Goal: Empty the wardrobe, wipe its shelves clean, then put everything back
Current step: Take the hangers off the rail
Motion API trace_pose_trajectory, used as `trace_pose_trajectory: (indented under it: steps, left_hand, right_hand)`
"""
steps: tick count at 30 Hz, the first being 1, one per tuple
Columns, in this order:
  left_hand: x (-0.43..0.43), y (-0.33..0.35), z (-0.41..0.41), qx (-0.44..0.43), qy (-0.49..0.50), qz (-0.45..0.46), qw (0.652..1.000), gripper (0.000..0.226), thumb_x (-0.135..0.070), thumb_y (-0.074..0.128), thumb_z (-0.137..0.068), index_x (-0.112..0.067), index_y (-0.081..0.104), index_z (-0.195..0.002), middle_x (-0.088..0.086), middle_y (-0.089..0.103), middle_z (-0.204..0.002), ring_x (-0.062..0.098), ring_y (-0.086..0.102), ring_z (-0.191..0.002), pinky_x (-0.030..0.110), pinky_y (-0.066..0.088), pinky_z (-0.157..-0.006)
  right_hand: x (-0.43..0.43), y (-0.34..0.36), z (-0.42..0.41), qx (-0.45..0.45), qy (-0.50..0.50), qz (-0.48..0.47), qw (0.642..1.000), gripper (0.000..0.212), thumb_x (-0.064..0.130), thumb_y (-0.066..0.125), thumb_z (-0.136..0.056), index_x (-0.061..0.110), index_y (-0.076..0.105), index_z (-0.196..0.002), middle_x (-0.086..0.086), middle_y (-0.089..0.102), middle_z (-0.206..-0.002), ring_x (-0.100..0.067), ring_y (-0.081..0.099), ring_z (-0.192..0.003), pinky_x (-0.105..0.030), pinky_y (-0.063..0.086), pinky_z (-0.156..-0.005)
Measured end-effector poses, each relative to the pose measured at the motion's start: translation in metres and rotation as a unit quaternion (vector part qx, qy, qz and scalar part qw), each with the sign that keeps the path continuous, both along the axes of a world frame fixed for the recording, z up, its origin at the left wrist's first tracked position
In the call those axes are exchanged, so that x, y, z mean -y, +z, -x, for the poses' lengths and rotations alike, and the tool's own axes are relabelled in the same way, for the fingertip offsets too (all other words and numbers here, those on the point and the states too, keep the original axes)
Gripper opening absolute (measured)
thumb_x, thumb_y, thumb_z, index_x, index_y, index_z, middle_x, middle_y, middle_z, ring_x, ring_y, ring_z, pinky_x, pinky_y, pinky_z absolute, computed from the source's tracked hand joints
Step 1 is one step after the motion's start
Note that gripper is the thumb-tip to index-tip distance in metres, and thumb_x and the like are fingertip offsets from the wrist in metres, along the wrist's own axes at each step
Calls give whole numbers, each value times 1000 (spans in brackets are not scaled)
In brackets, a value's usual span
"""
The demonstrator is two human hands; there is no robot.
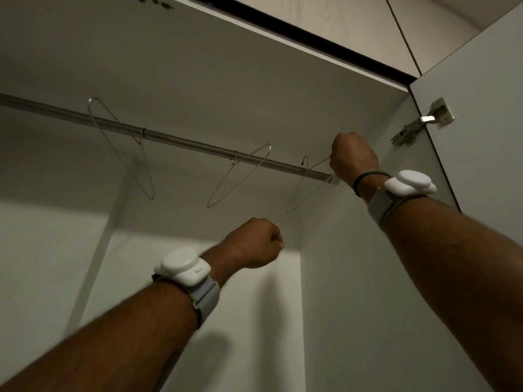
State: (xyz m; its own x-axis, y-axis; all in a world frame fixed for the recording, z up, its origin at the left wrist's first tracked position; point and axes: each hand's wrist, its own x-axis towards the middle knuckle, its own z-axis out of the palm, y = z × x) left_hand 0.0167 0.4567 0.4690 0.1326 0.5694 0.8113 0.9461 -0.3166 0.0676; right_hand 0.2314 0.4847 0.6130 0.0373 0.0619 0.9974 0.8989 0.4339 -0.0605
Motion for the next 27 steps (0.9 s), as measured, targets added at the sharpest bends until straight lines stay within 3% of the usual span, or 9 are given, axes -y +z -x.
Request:
trace_pose_trajectory:
  steps: [5, 9, 13, 15, 18, 21, 23, 25, 27]
  left_hand:
    - [10, -16, -1, 71, -80, 19, 994, 21, -28, 59, -97, -17, 76, -102, -10, 73, -102, 9, 67, -96, 27, 54, -86]
    - [20, -49, 8, 269, -180, 106, 940, 45, -45, 52, -101, -5, 70, -108, 5, 74, -105, 21, 69, -94, 34, 55, -81]
    - [33, -94, 21, 464, -224, 271, 813, 75, -68, 27, -100, -10, 41, -146, 15, 64, -128, 33, 65, -107, 38, 56, -74]
    - [34, -109, 29, 567, -276, 287, 721, 84, -74, 22, -97, -11, 32, -152, 17, 63, -129, 40, 64, -110, 49, 58, -82]
    - [46, -120, 50, 708, -394, 185, 556, 84, -71, 24, -98, -6, 31, -151, 20, 65, -123, 43, 66, -105, 54, 58, -84]
    - [62, -116, 77, 759, -465, 80, 448, 67, -55, 22, -107, -8, 26, -155, 24, 61, -131, 46, 64, -110, 53, 56, -83]
    - [76, -112, 97, 763, -468, 43, 443, 54, -39, 20, -111, -8, 28, -154, 27, 56, -137, 48, 63, -113, 51, 57, -84]
    - [88, -111, 118, 765, -448, 2, 463, 45, -24, 23, -111, -5, 30, -151, 29, 62, -123, 46, 70, -98, 44, 62, -64]
    - [96, -111, 140, 768, -429, -30, 474, 42, -11, 25, -108, -2, 30, -149, 30, 64, -110, 44, 71, -88, 41, 61, -52]
  right_hand:
    - [43, -45, 7, -36, 10, 30, 999, 15, 0, 50, -96, 5, 53, -82, -12, 50, -82, -19, 39, -57, -30, 34, -58]
    - [52, -131, 27, -57, 62, 44, 995, 26, 7, 51, -97, 5, 59, -73, -8, 55, -70, -18, 44, -53, -27, 32, -49]
    - [63, -221, 72, -62, 142, 123, 980, 30, 19, 55, -98, 11, 65, -70, -4, 63, -62, -17, 59, -48, -34, 54, -48]
    - [76, -249, 96, -102, 209, 169, 958, 28, 25, 56, -100, 15, 67, -77, -2, 65, -60, -16, 61, -40, -34, 56, -45]
    - [98, -275, 132, -134, 319, 237, 908, 18, 21, 54, -102, 12, 67, -92, -8, 68, -61, -19, 62, -36, -29, 48, -36]
    - [116, -283, 159, -107, 366, 324, 866, 18, 18, 50, -104, 8, 66, -103, -14, 68, -62, -23, 62, -38, -25, 43, -35]
    - [128, -276, 172, -62, 368, 389, 842, 24, 21, 51, -104, 2, 65, -102, -15, 70, -61, -23, 61, -40, -26, 45, -38]
    - [135, -263, 182, -2, 348, 435, 830, 34, 31, 55, -103, -1, 67, -99, -12, 73, -66, -25, 67, -48, -30, 53, -46]
    - [135, -242, 189, 23, 287, 393, 873, 45, 46, 58, -98, 4, 65, -114, -13, 76, -92, -29, 74, -75, -38, 61, -70]
